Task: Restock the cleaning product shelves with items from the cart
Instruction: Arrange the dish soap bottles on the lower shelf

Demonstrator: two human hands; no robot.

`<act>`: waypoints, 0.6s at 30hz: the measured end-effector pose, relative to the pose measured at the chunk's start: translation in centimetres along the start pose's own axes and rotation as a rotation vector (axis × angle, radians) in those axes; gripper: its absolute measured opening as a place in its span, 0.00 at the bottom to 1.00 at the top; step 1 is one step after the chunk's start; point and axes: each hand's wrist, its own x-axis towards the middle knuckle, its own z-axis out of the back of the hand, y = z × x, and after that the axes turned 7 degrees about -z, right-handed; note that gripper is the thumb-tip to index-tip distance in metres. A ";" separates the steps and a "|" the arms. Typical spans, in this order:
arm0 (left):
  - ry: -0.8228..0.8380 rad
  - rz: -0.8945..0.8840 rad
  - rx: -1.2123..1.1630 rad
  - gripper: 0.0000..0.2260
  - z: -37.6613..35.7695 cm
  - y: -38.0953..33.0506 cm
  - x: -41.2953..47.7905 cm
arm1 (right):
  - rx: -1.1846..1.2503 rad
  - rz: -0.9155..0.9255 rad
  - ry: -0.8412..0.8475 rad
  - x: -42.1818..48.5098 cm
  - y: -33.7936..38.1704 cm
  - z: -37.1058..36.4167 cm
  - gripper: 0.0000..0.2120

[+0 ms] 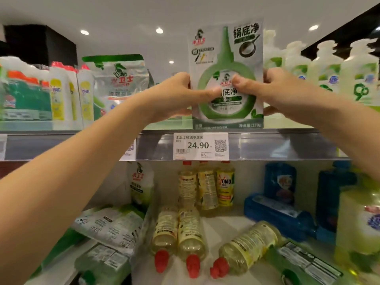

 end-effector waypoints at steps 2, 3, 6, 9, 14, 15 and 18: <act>0.059 -0.014 0.100 0.14 -0.1 0.0 -0.1 | 0.023 0.001 0.022 -0.1 -0.2 0.3 0.21; 0.063 -0.006 0.131 0.16 -0.2 0.0 0.0 | 0.023 -0.003 0.028 -0.1 -0.1 0.4 0.21; 0.044 0.055 0.181 0.20 -0.3 0.0 0.5 | -0.008 -0.014 0.029 0.3 -0.1 0.4 0.20; -0.011 0.155 0.226 0.36 -0.2 0.2 1.1 | -0.025 -0.023 0.009 0.7 -0.1 0.3 0.22; -0.014 0.218 0.298 0.35 -0.3 -0.5 1.4 | -0.077 -0.018 -0.007 0.9 -0.2 0.5 0.23; -0.033 0.216 0.309 0.34 -0.4 -0.6 1.2 | -0.081 -0.025 -0.024 0.9 -0.3 0.4 0.24; -0.125 0.140 0.431 0.26 -1.1 -0.5 0.4 | -0.104 -0.044 -0.103 0.6 -0.4 0.0 0.31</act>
